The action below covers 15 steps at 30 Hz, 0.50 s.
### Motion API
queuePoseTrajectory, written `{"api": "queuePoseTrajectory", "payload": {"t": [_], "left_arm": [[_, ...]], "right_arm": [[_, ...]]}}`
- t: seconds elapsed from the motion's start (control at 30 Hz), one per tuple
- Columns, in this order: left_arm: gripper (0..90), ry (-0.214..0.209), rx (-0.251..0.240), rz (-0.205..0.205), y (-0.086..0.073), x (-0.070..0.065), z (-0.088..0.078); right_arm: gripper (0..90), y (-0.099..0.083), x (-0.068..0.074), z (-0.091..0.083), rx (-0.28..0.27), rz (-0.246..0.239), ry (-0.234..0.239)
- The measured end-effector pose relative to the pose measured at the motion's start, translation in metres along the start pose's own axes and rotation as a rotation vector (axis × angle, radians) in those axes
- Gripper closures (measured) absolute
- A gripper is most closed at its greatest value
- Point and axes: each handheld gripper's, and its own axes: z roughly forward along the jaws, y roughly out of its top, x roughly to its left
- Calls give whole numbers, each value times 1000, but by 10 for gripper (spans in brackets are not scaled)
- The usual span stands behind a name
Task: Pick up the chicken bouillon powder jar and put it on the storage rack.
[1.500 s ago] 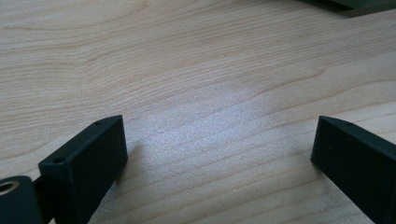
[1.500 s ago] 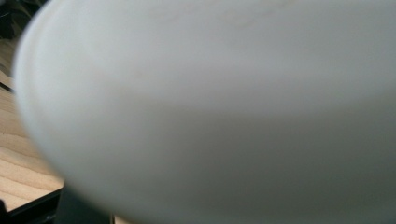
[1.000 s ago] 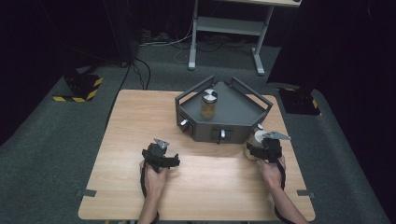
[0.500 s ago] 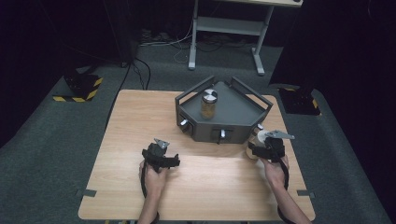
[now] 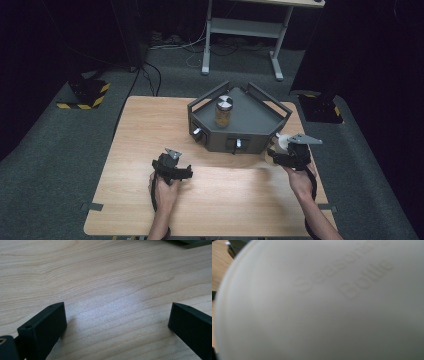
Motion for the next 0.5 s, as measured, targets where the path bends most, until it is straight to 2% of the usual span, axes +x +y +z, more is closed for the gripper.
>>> {"api": "queuePoseTrajectory", "payload": {"t": [0.2, 0.33, 0.5], "left_arm": [[18, 0, 0, 0, 0, 0, 0], [17, 0, 1, 0, 0, 0, 0], [17, 0, 0, 0, 0, 0, 0]], "right_arm": [[320, 20, -3, -15, -16, -37, 43], [320, 30, -4, -21, -30, -43, 66], [320, 52, -6, -27, -43, -61, 104]]}}
